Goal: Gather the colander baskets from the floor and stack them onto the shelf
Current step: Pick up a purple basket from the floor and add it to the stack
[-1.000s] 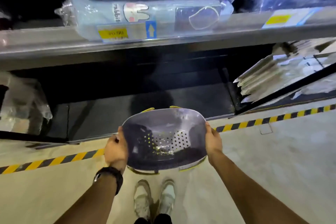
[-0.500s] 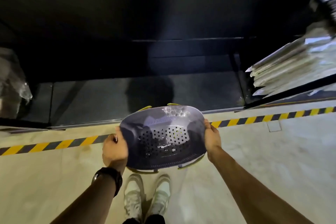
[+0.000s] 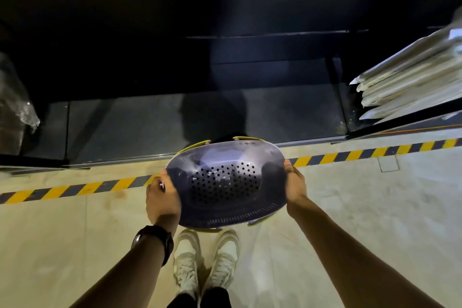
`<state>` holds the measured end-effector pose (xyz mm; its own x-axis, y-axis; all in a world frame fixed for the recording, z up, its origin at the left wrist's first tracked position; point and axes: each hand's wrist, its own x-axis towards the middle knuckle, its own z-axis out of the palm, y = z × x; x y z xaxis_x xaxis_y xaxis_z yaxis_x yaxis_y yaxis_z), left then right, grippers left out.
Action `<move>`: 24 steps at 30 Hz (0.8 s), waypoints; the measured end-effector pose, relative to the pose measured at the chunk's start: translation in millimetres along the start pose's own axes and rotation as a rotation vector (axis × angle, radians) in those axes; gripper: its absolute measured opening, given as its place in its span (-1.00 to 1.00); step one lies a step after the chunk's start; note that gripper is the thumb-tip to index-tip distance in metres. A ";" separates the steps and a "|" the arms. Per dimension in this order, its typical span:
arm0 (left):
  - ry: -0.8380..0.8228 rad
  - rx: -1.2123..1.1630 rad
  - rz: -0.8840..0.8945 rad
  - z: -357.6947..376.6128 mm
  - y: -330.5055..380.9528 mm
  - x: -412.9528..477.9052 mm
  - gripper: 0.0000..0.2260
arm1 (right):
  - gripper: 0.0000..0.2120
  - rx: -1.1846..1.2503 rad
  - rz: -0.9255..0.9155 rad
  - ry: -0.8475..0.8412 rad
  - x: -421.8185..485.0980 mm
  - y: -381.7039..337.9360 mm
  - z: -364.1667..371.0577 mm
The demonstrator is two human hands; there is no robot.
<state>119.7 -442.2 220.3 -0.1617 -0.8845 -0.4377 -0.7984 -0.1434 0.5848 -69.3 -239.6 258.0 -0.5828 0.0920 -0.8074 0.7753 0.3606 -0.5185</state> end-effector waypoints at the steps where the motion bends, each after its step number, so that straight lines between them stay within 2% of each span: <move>1: -0.005 -0.003 -0.012 0.6 -0.3 1.0 -0.60 | -0.63 -0.003 -0.002 0.001 1.3 -0.3 -0.2; 4: -0.024 -0.011 -0.033 0.8 1.9 1.0 -0.66 | -0.65 -0.051 -0.012 -0.017 3.8 -0.3 -1.1; 7: -0.034 -0.034 -0.037 -4.3 9.1 -2.9 -0.53 | -0.62 -0.022 0.033 -0.012 2.6 -1.8 -2.9; 9: -0.080 0.004 -0.062 -11.2 10.9 -3.5 -0.55 | -0.64 -0.016 0.061 0.002 -0.9 -3.5 -4.5; 12: -0.182 0.038 -0.105 -29.3 15.7 0.7 -0.61 | -0.66 -0.132 -0.058 0.093 -11.8 -13.5 -3.2; 14: -0.213 0.087 -0.078 -45.4 28.0 5.7 -0.59 | -0.59 -0.243 -0.192 0.178 -26.8 -31.1 1.0; 18: -0.116 0.290 0.254 -91.4 64.6 8.3 -0.48 | -0.45 -0.534 -0.501 0.225 -70.6 -72.7 19.6; 21: -0.022 0.398 0.524 -144.2 90.7 1.1 -0.47 | -0.41 -0.755 -0.718 0.115 -117.4 -105.8 40.7; 24: 0.015 0.578 0.650 -204.5 118.9 -4.3 -0.41 | -0.32 -0.979 -0.941 0.053 -176.6 -141.7 61.7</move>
<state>144.1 -546.2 431.4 -0.6839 -0.7186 -0.1261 -0.7201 0.6370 0.2751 -61.2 -364.2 456.6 -0.8171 -0.5250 -0.2381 -0.3940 0.8101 -0.4341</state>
